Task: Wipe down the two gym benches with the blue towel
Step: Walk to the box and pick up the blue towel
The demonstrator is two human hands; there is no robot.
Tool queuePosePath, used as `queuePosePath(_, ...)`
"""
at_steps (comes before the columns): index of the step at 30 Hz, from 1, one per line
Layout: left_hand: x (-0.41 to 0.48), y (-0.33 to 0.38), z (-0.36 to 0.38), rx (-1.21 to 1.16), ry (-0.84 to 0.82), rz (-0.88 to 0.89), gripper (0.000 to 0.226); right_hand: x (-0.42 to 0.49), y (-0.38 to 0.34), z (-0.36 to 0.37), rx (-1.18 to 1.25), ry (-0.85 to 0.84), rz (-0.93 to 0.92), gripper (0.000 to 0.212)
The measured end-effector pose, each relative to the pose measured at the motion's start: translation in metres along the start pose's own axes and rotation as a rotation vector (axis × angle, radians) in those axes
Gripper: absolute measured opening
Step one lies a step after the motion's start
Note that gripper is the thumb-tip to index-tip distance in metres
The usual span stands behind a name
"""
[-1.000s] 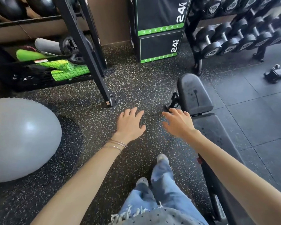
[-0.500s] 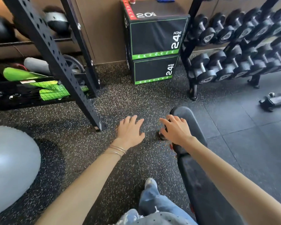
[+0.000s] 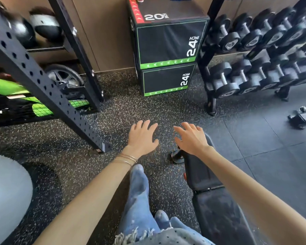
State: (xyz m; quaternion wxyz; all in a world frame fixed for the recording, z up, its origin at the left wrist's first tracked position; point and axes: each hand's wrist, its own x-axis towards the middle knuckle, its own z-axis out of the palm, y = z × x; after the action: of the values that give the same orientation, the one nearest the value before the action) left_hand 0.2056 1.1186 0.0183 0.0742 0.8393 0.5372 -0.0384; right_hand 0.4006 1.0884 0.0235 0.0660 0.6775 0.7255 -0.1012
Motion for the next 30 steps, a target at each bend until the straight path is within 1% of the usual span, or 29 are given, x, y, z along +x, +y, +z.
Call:
queuePosePath(7,0.089,-0.046,-0.014,-0.004,-0.021,0.031,0.063,0.095,0.001,-0.019,0.020,-0.010,0.039,0.050)
queuePosePath(12,0.164,-0.080,-0.035,0.014,-0.039,0.088,0.064,0.169,-0.001,-0.041,0.022,-0.027,0.078,0.051)
queuePosePath(19,0.256,-0.130,-0.061,0.022,0.016,0.128,0.064,0.255,-0.005,-0.069,0.033,0.017,0.119,0.052)
queuePosePath(24,0.304,-0.139,-0.059,0.022,-0.022,0.155,0.063,0.296,0.008,-0.071,0.039,-0.016,0.149,0.054)
queuePosePath(30,0.373,-0.137,-0.055,-0.002,-0.029,0.161,0.063,0.356,0.040,-0.073,0.047,-0.050,0.160,0.054)
